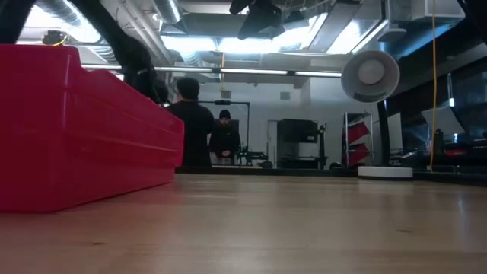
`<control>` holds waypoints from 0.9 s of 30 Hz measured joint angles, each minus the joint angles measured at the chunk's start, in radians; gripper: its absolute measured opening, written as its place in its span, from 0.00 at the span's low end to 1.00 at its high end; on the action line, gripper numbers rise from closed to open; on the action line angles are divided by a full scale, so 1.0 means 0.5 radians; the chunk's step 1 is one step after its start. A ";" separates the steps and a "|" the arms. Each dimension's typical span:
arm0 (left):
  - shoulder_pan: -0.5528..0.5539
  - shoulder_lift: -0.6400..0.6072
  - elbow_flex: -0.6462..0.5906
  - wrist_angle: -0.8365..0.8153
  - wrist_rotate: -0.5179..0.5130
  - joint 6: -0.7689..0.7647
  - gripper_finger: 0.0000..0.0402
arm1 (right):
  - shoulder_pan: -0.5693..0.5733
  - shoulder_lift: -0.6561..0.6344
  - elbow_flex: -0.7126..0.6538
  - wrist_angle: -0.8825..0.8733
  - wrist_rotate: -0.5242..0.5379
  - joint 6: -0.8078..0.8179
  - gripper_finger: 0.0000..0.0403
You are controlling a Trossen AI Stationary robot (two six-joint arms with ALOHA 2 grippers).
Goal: Sort batteries
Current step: Put the black battery into the left red bin
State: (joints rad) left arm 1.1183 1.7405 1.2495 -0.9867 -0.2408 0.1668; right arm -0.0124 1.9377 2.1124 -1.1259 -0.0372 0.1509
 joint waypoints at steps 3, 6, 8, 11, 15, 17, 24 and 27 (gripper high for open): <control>-0.017 0.117 0.000 0.015 -0.133 0.059 0.72 | 0.000 0.000 0.000 0.001 0.000 0.004 0.80; -0.023 0.217 0.022 0.011 -0.233 0.121 0.72 | 0.000 0.000 0.000 0.001 0.000 0.005 0.80; -0.022 0.269 0.043 0.003 -0.243 0.154 0.72 | 0.000 0.000 0.000 -0.001 -0.004 0.004 0.80; -0.007 0.314 0.087 -0.019 -0.240 0.187 0.72 | 0.000 0.000 0.000 -0.002 -0.036 0.002 0.80; 0.021 0.338 0.131 -0.044 -0.149 0.198 0.72 | 0.000 0.000 0.000 -0.006 -0.055 0.000 0.80; 0.038 0.338 0.155 -0.052 -0.098 0.205 0.72 | 0.000 0.000 0.000 -0.015 -0.055 0.000 0.80; 0.046 0.401 0.179 -0.049 -0.102 0.217 0.72 | 0.000 0.000 0.000 -0.020 -0.108 -0.010 0.80; 0.037 0.453 0.178 -0.051 -0.119 0.249 0.72 | 0.000 0.000 0.000 -0.045 -0.127 -0.011 0.80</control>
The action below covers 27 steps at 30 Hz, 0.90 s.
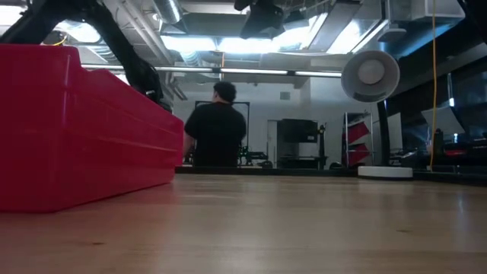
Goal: Sort batteries
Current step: Put the black battery into the left red bin
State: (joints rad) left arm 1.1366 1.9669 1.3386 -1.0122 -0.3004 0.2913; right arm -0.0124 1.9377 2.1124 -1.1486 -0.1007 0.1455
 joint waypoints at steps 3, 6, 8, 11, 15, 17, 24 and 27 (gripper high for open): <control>-0.017 0.036 -0.006 -0.036 -0.012 0.047 0.72 | 0.000 0.000 0.000 -0.027 -0.003 -0.001 0.80; -0.037 0.075 -0.005 -0.041 -0.032 0.115 0.72 | 0.000 0.000 0.000 -0.029 -0.010 -0.030 0.80; -0.041 0.108 0.001 -0.055 -0.049 0.128 0.72 | 0.000 0.000 0.000 -0.029 -0.011 -0.040 0.80; -0.041 0.145 0.009 -0.054 -0.076 0.115 0.72 | 0.000 0.000 0.000 -0.030 -0.031 -0.041 0.80; -0.035 0.147 0.011 -0.053 -0.070 0.107 0.72 | -0.001 0.000 0.000 -0.040 -0.049 -0.042 0.80; -0.035 0.149 0.013 -0.062 -0.037 0.122 0.72 | -0.001 0.000 0.000 -0.055 -0.048 -0.042 0.80; -0.033 0.153 0.011 -0.090 0.029 0.156 0.66 | -0.001 0.000 0.000 -0.053 -0.028 -0.042 0.80; -0.032 0.154 0.010 -0.099 0.084 0.165 0.54 | -0.001 0.000 0.000 -0.045 0.001 -0.042 0.80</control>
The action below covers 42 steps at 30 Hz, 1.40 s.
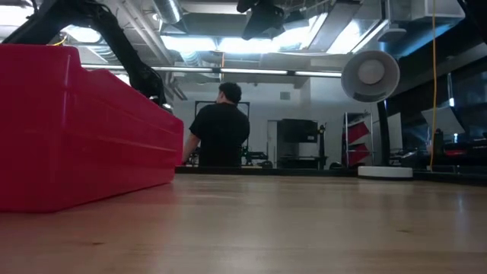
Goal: Sort batteries
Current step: Put the black battery into the left red bin
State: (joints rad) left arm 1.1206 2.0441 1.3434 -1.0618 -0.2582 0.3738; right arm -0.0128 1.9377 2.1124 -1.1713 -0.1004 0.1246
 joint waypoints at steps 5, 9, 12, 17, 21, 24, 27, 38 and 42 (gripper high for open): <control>-0.004 0.002 -0.003 -0.006 0.059 0.001 0.26 | 0.000 0.000 0.000 0.002 0.006 0.001 0.80; -0.003 0.003 -0.004 -0.012 0.063 0.000 0.08 | 0.000 0.000 0.000 0.003 0.006 0.006 0.80; -0.004 -0.023 -0.007 -0.009 0.061 -0.019 0.08 | 0.000 0.000 0.000 0.002 0.006 0.006 0.80; 0.001 -0.166 -0.018 -0.026 0.127 -0.094 0.09 | 0.000 0.000 0.000 0.003 0.006 -0.012 0.80; -0.006 -0.340 -0.014 -0.110 0.324 -0.174 0.09 | -0.002 0.000 0.000 0.004 0.007 -0.057 0.80; -0.034 -0.510 -0.014 -0.207 0.510 -0.231 0.09 | -0.002 0.000 0.000 0.006 0.009 -0.090 0.80; -0.102 -0.692 -0.013 -0.300 0.682 -0.275 0.10 | -0.002 0.000 0.000 0.028 0.043 -0.122 0.80; -0.674 -1.647 -0.358 -0.566 0.736 -0.776 0.11 | -0.002 0.000 0.000 0.174 0.097 -0.162 0.80; -0.952 -1.952 -0.587 -0.581 0.823 -1.171 0.11 | -0.002 0.000 0.000 0.240 0.097 -0.162 0.80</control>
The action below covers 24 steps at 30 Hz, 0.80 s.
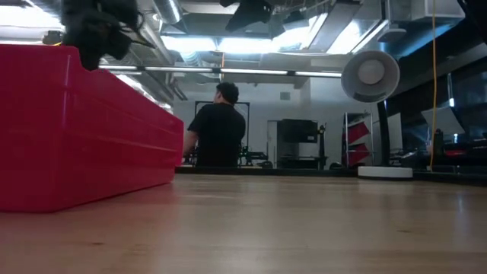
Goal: Sort batteries
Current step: Put the black battery into the left red bin, then move the bins from the middle left to the top left side of the table
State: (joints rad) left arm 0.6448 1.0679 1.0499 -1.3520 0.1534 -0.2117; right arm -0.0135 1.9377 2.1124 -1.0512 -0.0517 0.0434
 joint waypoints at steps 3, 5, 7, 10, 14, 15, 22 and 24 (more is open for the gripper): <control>-0.212 -0.179 -0.147 0.040 0.085 -0.343 0.10 | 0.000 0.000 0.000 0.043 0.059 -0.024 0.80; -0.344 -0.275 -0.227 0.098 0.105 -0.565 0.10 | 0.000 0.000 0.000 0.064 0.103 -0.056 0.80; -0.468 -0.344 -0.279 0.148 0.109 -0.765 0.11 | 0.000 0.008 0.000 0.115 0.120 -0.094 0.80; -0.643 -0.389 -0.344 0.229 0.134 -1.002 0.12 | -0.005 0.015 0.000 0.160 0.121 -0.149 0.80; -0.847 -0.375 -0.395 0.282 0.144 -1.259 0.11 | -0.022 0.030 0.001 0.214 0.115 -0.166 0.80; -0.894 -0.363 -0.410 0.295 0.144 -1.310 0.12 | -0.029 0.031 0.001 0.217 0.107 -0.168 0.80; -1.064 -0.261 -0.527 0.343 0.144 -1.500 0.23 | -0.044 0.031 0.001 0.223 0.085 -0.173 0.80; -1.074 -0.243 -0.528 0.358 0.144 -1.445 0.27 | -0.043 0.031 0.001 0.224 0.083 -0.173 0.80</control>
State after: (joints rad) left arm 0.1079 0.9465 0.7860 -1.1730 0.2256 -0.9341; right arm -0.0353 1.9530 2.1128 -0.9394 -0.0101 -0.0429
